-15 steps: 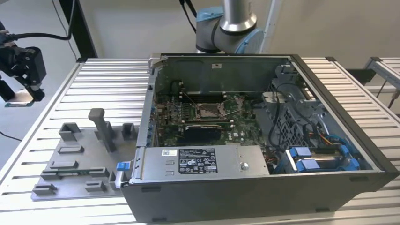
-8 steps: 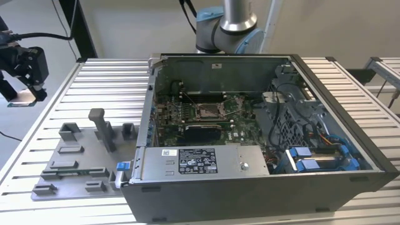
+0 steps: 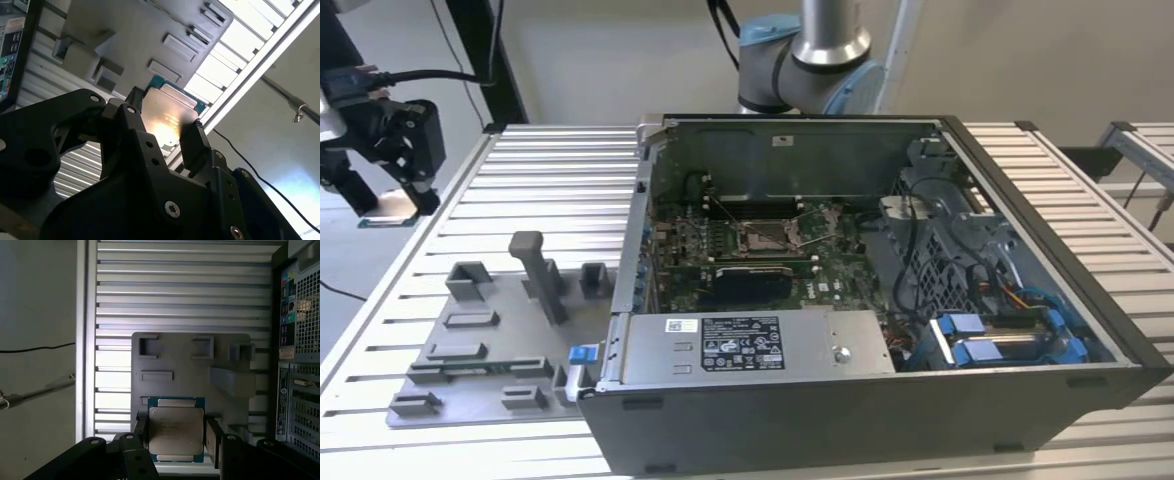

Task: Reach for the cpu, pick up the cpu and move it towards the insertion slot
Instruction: 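Pick up the cpu and move it towards the insertion slot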

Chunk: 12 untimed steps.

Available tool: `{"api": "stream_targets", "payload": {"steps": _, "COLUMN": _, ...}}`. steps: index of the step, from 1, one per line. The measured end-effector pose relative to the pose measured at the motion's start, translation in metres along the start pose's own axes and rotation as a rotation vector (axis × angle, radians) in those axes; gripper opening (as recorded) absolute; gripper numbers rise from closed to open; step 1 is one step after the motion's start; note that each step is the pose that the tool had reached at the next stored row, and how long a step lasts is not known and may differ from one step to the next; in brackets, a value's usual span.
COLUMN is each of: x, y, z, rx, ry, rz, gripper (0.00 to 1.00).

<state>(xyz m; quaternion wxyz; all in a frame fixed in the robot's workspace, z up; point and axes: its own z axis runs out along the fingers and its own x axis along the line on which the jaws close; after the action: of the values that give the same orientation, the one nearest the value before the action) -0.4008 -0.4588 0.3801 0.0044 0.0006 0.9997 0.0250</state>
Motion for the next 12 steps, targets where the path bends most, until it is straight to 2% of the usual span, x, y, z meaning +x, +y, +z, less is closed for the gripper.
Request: {"api": "stream_targets", "payload": {"steps": 12, "x": -0.0275, "y": 0.0000, "z": 0.0002, "rx": 0.0000, "ry": 0.0000, "rz": 0.000, "gripper": 0.00}}
